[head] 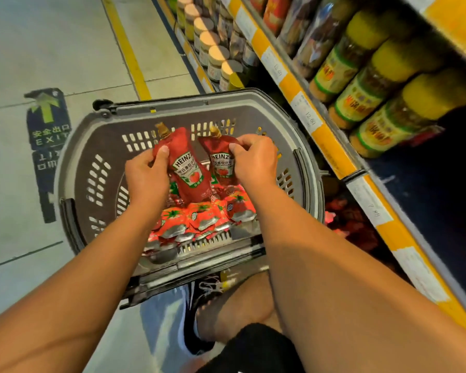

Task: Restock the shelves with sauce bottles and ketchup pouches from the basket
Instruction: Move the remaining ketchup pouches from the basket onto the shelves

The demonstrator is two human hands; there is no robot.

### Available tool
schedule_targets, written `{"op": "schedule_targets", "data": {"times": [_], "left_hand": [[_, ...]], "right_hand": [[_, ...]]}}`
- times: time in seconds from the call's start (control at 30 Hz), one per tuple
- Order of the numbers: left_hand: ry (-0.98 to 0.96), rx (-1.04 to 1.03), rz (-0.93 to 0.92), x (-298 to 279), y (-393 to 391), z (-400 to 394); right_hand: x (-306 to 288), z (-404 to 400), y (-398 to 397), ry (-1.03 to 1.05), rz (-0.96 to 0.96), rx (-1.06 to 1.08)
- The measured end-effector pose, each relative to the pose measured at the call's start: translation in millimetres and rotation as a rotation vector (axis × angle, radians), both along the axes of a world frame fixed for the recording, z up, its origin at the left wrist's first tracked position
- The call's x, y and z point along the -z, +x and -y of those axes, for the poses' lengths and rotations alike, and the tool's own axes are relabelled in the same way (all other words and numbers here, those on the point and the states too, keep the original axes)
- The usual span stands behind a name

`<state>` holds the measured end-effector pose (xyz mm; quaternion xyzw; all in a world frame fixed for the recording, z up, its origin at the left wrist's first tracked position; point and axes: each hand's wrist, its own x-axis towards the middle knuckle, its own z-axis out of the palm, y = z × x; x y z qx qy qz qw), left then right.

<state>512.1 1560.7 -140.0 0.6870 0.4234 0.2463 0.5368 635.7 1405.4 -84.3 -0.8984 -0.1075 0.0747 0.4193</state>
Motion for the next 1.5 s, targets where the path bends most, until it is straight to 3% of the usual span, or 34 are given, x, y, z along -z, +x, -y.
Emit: {"op": "schedule_targets", "data": {"times": [0.33,0.73,1.07,1.27,1.5], "left_hand": [[-0.217,-0.023,0.210,-76,-42,23],[-0.459,0.158,0.439,-181,-49,107],[-0.465,0.372,0.437,-220,-52,191],[-0.472,0.488,0.423,-231,-48,253],[-0.547,0.560,0.385,-231,-37,318]], "right_hand": [[-80,46,-40,0.264,0.126,0.154],[-119,153,-85,0.464,0.136,0.475],[-130,253,-139,0.824,0.162,0.740],[-121,314,-164,1.120,0.081,0.908],[-134,367,-170,1.196,0.102,1.063]]}}
